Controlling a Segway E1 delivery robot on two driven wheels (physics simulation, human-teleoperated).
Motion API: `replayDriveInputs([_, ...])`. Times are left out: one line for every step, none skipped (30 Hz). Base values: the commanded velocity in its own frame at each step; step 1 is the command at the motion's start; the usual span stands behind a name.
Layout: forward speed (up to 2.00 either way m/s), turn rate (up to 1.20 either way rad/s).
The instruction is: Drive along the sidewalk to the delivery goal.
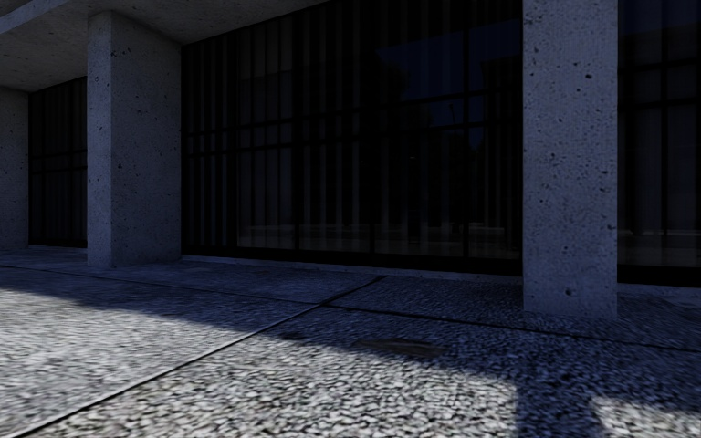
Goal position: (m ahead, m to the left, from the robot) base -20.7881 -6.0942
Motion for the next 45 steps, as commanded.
replayDriveInputs([1.10,-0.53])
replayDriveInputs([1.10,-0.53])
replayDriveInputs([1.31,-0.53])
replayDriveInputs([1.39,-0.63])
replayDriveInputs([1.46,-0.81])
replayDriveInputs([1.51,-0.89])
replayDriveInputs([1.51,-0.89])
replayDriveInputs([1.52,-0.91])
replayDriveInputs([1.53,-0.92])
replayDriveInputs([1.57,-0.92])
replayDriveInputs([1.63,-0.92])
replayDriveInputs([1.65,-0.92])
replayDriveInputs([1.65,-0.92])
replayDriveInputs([1.65,-0.92])
replayDriveInputs([1.65,-0.92])
replayDriveInputs([1.65,-0.92])
replayDriveInputs([1.65,-0.92])
replayDriveInputs([1.65,-0.92])
replayDriveInputs([1.65,-0.92])
replayDriveInputs([1.66,-0.92])
replayDriveInputs([1.66,-0.97])
replayDriveInputs([1.66,-1.02])
replayDriveInputs([1.66,-1.04])
replayDriveInputs([1.67,-1.05])
replayDriveInputs([1.67,-1.05])
replayDriveInputs([1.67,-1.05])
replayDriveInputs([1.67,-1.05])
replayDriveInputs([1.67,-1.05])
replayDriveInputs([1.67,-1.05])
replayDriveInputs([1.67,-1.06])
replayDriveInputs([1.67,-1.06])
replayDriveInputs([1.67,-1.07])
replayDriveInputs([1.67,-1.09])
replayDriveInputs([1.67,-1.13])
replayDriveInputs([1.67,-1.20])
replayDriveInputs([1.67,-1.20])
replayDriveInputs([1.67,-1.20])
replayDriveInputs([1.67,-1.20])
replayDriveInputs([1.67,-1.20])
replayDriveInputs([1.67,-1.20])
replayDriveInputs([1.67,-1.20])
replayDriveInputs([1.67,-1.20])
replayDriveInputs([1.67,-1.20])
replayDriveInputs([1.67,-1.20])
replayDriveInputs([1.67,-1.20])
